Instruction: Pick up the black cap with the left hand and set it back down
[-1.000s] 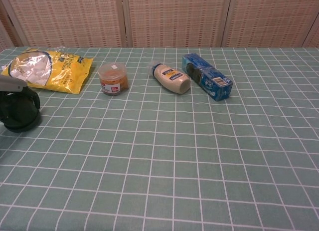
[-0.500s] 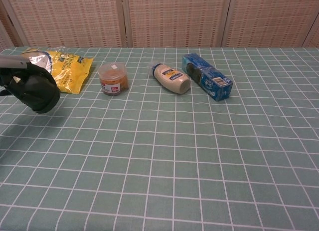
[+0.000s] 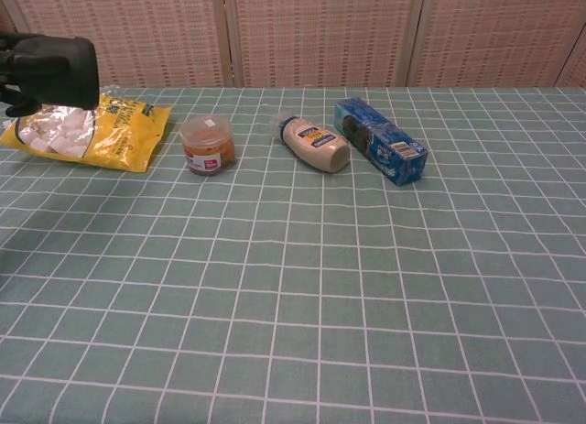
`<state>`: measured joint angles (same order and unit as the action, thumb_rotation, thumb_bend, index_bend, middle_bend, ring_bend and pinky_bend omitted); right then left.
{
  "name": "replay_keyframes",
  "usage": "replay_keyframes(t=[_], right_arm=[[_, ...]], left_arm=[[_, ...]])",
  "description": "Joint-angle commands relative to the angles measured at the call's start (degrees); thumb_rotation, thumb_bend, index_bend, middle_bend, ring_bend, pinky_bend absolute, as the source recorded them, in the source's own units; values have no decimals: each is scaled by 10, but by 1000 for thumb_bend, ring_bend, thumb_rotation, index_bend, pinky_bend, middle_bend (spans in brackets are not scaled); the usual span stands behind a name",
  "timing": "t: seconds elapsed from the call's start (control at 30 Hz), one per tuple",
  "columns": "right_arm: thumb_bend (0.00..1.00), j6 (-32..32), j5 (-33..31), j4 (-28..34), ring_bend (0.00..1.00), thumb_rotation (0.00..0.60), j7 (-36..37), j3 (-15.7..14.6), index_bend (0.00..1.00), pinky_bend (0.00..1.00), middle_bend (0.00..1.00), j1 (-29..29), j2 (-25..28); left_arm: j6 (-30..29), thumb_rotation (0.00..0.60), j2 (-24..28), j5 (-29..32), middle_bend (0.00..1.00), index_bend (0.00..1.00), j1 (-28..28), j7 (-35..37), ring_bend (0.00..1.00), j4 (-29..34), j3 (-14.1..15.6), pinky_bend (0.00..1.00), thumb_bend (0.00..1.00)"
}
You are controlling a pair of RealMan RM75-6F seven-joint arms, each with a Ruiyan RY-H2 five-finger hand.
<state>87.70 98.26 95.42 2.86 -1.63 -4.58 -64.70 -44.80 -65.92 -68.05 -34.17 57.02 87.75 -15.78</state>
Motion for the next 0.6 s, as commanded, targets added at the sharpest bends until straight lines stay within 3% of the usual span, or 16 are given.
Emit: replay_keyframes(t=[0.03,0.17,0.33,0.43,0.6], right_arm=[[156,1,0,0,0,600,2,0,0,0,0,0,1],[155,3,1,0,0,600,4,-1,0,0,0,1,2],[156,5,2,1,0,600,6,-1,0,0,0,1,4],[155,5,2,2,0,600,7,-1,0,0,0,2,5],[156,7,3,2,0,600,10,-1,0,0,0,2,7]], left_arm=[[0,600,7,-61,822,809,23,65,732,-13,-13,811,610],[12,600,12,-100,824,809,13,41,731,-29,10,810,618],[92,600,36,-140,816,734,-20,-46,731,-33,64,814,627],[119,600,35,-165,814,729,-41,-166,731,-51,96,814,620],[83,600,-3,-143,815,733,-39,-469,733,-87,114,822,619]])
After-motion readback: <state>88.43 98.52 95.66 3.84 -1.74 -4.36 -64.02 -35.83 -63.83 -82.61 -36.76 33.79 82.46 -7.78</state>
